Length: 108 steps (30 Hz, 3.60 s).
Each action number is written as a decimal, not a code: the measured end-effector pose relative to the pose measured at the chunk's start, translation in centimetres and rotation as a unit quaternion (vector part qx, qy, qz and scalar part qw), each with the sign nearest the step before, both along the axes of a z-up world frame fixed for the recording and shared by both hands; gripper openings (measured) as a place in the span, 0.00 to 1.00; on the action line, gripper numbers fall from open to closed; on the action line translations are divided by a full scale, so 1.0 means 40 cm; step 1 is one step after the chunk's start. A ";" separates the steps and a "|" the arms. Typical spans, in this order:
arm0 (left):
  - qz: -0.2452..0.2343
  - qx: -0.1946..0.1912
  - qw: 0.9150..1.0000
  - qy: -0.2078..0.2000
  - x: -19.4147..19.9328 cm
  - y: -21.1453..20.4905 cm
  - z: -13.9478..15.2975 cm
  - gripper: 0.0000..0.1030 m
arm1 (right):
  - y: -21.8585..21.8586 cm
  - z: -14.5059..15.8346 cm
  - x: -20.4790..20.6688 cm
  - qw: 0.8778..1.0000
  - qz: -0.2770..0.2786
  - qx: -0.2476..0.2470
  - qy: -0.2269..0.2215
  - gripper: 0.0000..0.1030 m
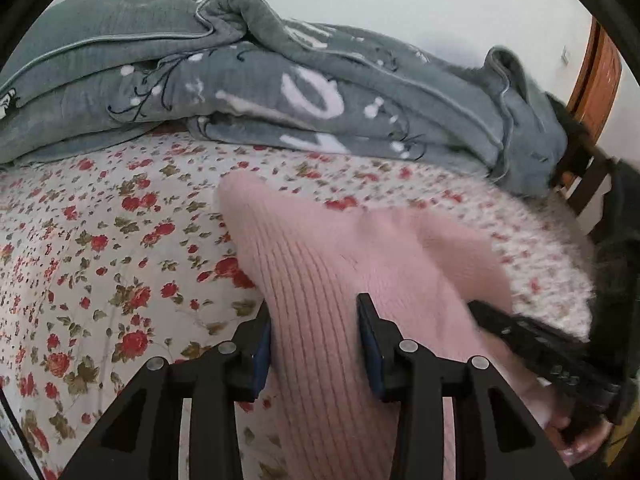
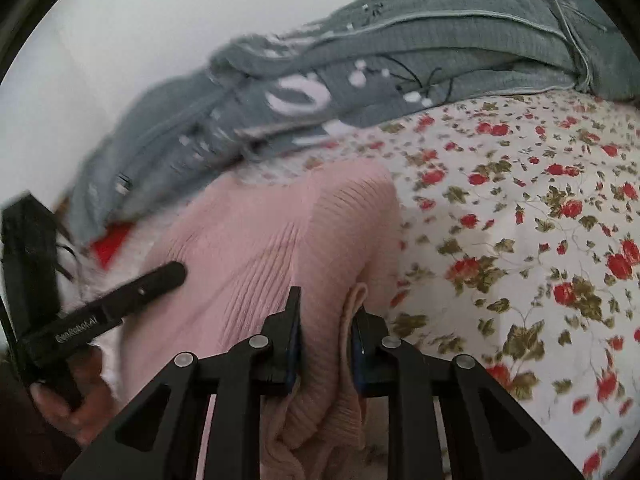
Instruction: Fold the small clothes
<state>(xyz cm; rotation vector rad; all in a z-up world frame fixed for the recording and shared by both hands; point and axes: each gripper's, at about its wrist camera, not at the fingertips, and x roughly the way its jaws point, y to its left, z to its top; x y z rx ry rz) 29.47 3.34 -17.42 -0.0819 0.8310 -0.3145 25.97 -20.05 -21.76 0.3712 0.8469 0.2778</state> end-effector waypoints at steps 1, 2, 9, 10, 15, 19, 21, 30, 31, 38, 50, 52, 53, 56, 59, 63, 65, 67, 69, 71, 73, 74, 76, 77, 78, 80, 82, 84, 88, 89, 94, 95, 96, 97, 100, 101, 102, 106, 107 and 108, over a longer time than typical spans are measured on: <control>-0.001 0.007 1.000 -0.008 -0.004 -0.003 -0.004 0.39 | 0.003 -0.002 0.000 1.000 0.000 -0.007 -0.008 0.20; -0.002 0.013 1.000 -0.015 -0.006 -0.004 -0.007 0.41 | 0.008 -0.001 -0.001 1.000 -0.001 -0.018 -0.015 0.20; -0.009 0.022 0.999 -0.022 -0.004 0.009 0.010 0.46 | 0.009 0.013 0.019 0.998 0.005 -0.056 -0.017 0.34; -0.009 0.021 0.999 -0.024 -0.006 0.015 0.016 0.46 | -0.001 0.020 0.023 0.999 0.007 -0.050 -0.015 0.34; 0.000 0.012 0.997 -0.080 -0.004 0.063 0.085 0.49 | -0.035 0.106 0.020 0.995 0.029 -0.073 -0.059 0.38; -0.045 0.004 0.995 -0.089 0.069 0.042 0.105 0.49 | -0.028 0.156 0.057 0.989 0.055 -0.083 -0.108 0.38; -0.060 0.017 0.994 -0.091 0.105 0.020 0.089 0.49 | -0.008 0.145 0.096 0.987 0.083 -0.076 -0.119 0.37; -0.073 0.077 0.991 -0.075 0.153 -0.034 -0.065 0.49 | -0.010 -0.024 0.194 0.993 0.081 -0.078 -0.042 0.30; -0.072 0.076 0.992 -0.077 0.151 -0.031 -0.066 0.50 | -0.008 -0.026 0.193 0.993 0.080 -0.084 -0.038 0.30; -0.073 0.076 0.992 -0.071 0.155 -0.031 -0.069 0.53 | 0.003 -0.027 0.190 0.991 0.085 -0.096 -0.042 0.33; -0.076 0.074 0.992 -0.069 0.155 -0.036 -0.072 0.56 | 0.004 -0.031 0.194 0.991 0.095 -0.085 -0.039 0.38; -0.078 0.073 0.992 -0.068 0.157 -0.035 -0.073 0.57 | 0.003 -0.032 0.196 0.991 0.097 -0.082 -0.038 0.39; -0.078 0.071 0.992 -0.067 0.158 -0.034 -0.074 0.57 | 0.003 -0.032 0.196 0.991 0.097 -0.081 -0.037 0.40; -0.080 0.070 0.992 -0.066 0.158 -0.033 -0.075 0.58 | 0.000 -0.034 0.199 0.992 0.099 -0.076 -0.035 0.40; -0.080 0.069 0.992 -0.065 0.158 -0.034 -0.074 0.58 | -0.003 -0.036 0.201 0.992 0.101 -0.072 -0.033 0.41; -0.080 0.069 0.992 -0.065 0.159 -0.033 -0.073 0.58 | -0.003 -0.036 0.202 0.992 0.101 -0.071 -0.033 0.41; -0.080 0.069 0.992 -0.065 0.159 -0.033 -0.073 0.58 | -0.004 -0.037 0.202 0.992 0.102 -0.070 -0.032 0.41; -0.080 0.069 0.992 -0.065 0.159 -0.033 -0.073 0.59 | -0.004 -0.037 0.202 0.992 0.102 -0.070 -0.032 0.41; -0.080 0.069 0.992 -0.065 0.159 -0.033 -0.073 0.59 | -0.004 -0.037 0.202 0.992 0.102 -0.070 -0.032 0.41; -0.080 0.069 0.992 -0.065 0.159 -0.033 -0.073 0.59 | -0.005 -0.038 0.202 0.992 0.102 -0.070 -0.032 0.41; -0.080 0.069 0.992 -0.065 0.159 -0.032 -0.072 0.59 | -0.005 -0.038 0.203 0.992 0.102 -0.070 -0.033 0.42; -0.080 0.069 0.992 -0.065 0.158 -0.033 -0.072 0.59 | -0.005 -0.038 0.203 0.992 0.102 -0.070 -0.032 0.42; -0.080 0.069 0.992 -0.065 0.158 -0.033 -0.073 0.59 | -0.006 -0.038 0.203 0.992 0.102 -0.070 -0.032 0.42; -0.080 0.069 0.992 -0.065 0.159 -0.032 -0.073 0.59 | -0.006 -0.038 0.203 0.992 0.102 -0.070 -0.032 0.42; -0.080 0.069 0.992 -0.065 0.159 -0.033 -0.073 0.59 | -0.006 -0.038 0.203 0.992 0.102 -0.070 -0.032 0.42; -0.080 0.069 0.992 -0.065 0.159 -0.033 -0.073 0.59 | -0.006 -0.039 0.204 0.992 0.102 -0.070 -0.033 0.42; -0.080 0.069 0.992 -0.065 0.158 -0.033 -0.073 0.59 | -0.006 -0.039 0.204 0.992 0.102 -0.070 -0.032 0.42; -0.080 0.069 0.992 -0.065 0.158 -0.033 -0.074 0.59 | -0.006 -0.039 0.204 0.992 0.102 -0.069 -0.032 0.42; -0.080 0.069 0.992 -0.065 0.159 -0.033 -0.073 0.59 | -0.006 -0.039 0.204 0.992 0.102 -0.069 -0.032 0.42; -0.080 0.069 0.992 -0.065 0.159 -0.033 -0.074 0.59 | -0.006 -0.039 0.204 0.992 0.102 -0.069 -0.032 0.42; -0.079 0.069 0.992 -0.065 0.159 -0.033 -0.073 0.59 | -0.007 -0.039 0.204 0.992 0.102 -0.070 -0.033 0.42; -0.079 0.069 0.992 -0.065 0.159 -0.033 -0.073 0.59 | -0.007 -0.039 0.204 0.992 0.102 -0.069 -0.033 0.42; -0.079 0.069 0.992 -0.065 0.159 -0.033 -0.073 0.59 | -0.007 -0.039 0.205 0.992 0.102 -0.069 -0.033 0.42; -0.079 0.069 0.992 -0.065 0.158 -0.033 -0.073 0.59 | -0.007 -0.039 0.204 0.992 0.102 -0.069 -0.033 0.42; -0.079 0.069 0.992 -0.065 0.159 -0.033 -0.073 0.59 | -0.008 -0.039 0.205 0.992 0.102 -0.070 -0.033 0.42; -0.080 0.069 0.992 -0.065 0.159 -0.033 -0.073 0.59 | -0.006 -0.039 0.203 0.992 0.101 -0.072 -0.034 0.42; -0.081 0.068 0.992 -0.067 0.157 -0.033 -0.072 0.59 | -0.004 -0.038 0.201 0.992 0.101 -0.073 -0.035 0.42; -0.086 0.066 0.991 -0.073 0.146 -0.034 -0.067 0.61 | -0.003 -0.023 0.182 0.991 0.101 -0.077 -0.052 0.42; -0.088 0.066 0.991 -0.076 0.142 -0.035 -0.064 0.61 | -0.004 -0.013 0.171 0.990 0.103 -0.074 -0.061 0.43; -0.094 0.064 0.990 -0.079 0.137 -0.035 -0.060 0.61 | -0.005 -0.004 0.162 0.990 0.104 -0.072 -0.069 0.43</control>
